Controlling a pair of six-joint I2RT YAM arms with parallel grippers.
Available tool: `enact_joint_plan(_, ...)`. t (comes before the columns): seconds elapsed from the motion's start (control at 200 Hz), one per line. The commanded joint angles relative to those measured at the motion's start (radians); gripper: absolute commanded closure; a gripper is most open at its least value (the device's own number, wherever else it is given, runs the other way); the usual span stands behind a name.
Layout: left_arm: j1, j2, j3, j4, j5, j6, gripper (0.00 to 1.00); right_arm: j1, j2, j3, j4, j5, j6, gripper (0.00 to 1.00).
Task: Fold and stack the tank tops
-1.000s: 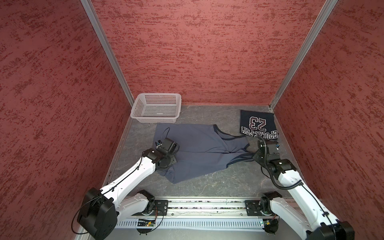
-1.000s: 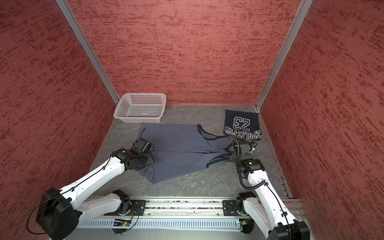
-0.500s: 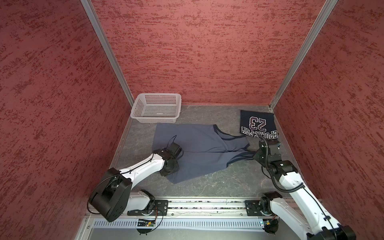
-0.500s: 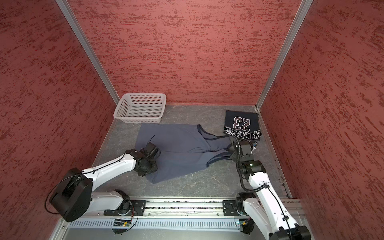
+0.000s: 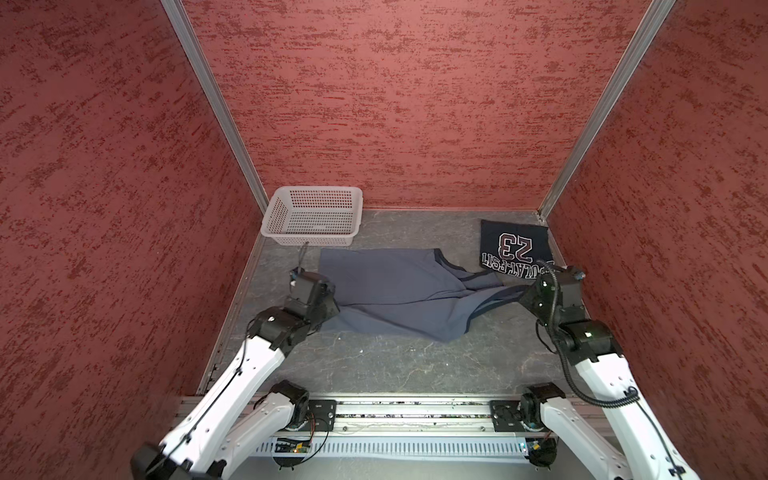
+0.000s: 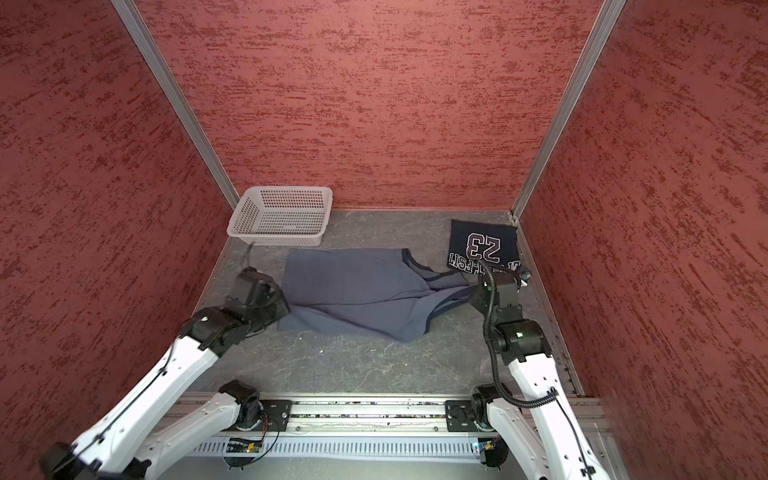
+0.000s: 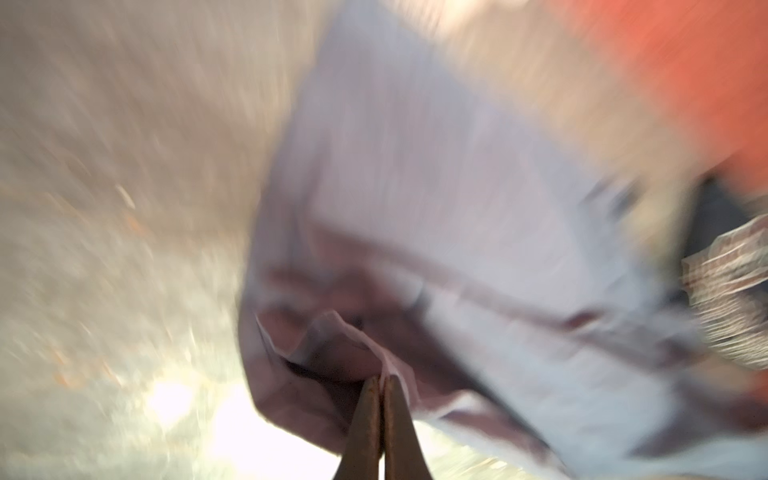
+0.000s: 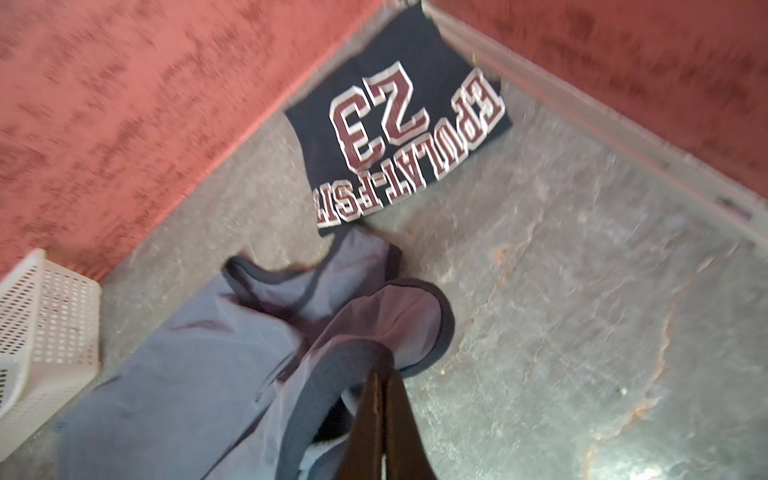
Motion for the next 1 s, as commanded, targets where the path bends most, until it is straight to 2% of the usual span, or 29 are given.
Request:
enact_joint_plan(0.0, 0.138, -0.088, 0.112, -0.027, -0.033, 0.091, 1.0, -0.009, -0.025, 0.105, -0.07, 0.123, -0.047, 1.0)
enact_joint_plan(0.105, 0.265, -0.092, 0.196, -0.033, -0.027, 0.11, 1.0, -0.009, -0.032, 0.189, -0.106, 0.179, -0.074, 1.0)
enact_joint_plan(0.195, 0.358, -0.036, 0.22, -0.045, -0.004, 0.114, 1.0, -0.01, -0.037, 0.212, -0.12, 0.229, -0.089, 1.0)
enact_joint_plan(0.24, 0.416, 0.006, 0.214, -0.044, 0.06, 0.109, 1.0, -0.01, -0.034, 0.209, -0.118, 0.237, -0.093, 1.0)
enact_joint_plan(0.336, 0.538, 0.062, 0.178, 0.016, 0.28, 0.106, 1.0, -0.01, -0.029, 0.195, -0.082, 0.189, -0.114, 1.0)
enact_joint_plan(0.441, 0.607, 0.068, 0.187, 0.049, 0.364, 0.112, 1.0, -0.01, -0.027, 0.216, -0.053, 0.155, -0.163, 1.0)
enact_joint_plan(0.576, 0.663, 0.023, 0.272, 0.059, 0.43, 0.138, 1.0, -0.01, -0.056, 0.298, -0.037, 0.117, -0.222, 1.0)
enact_joint_plan(0.751, 0.687, 0.011, 0.433, 0.062, 0.448, 0.145, 1.0, -0.01, -0.022, 0.42, -0.015, 0.03, -0.277, 1.0)
enact_joint_plan(0.992, 0.684, 0.254, 0.637, 0.141, 0.517, 0.123, 1.0, -0.011, 0.197, 0.504, 0.148, 0.038, -0.337, 1.0)
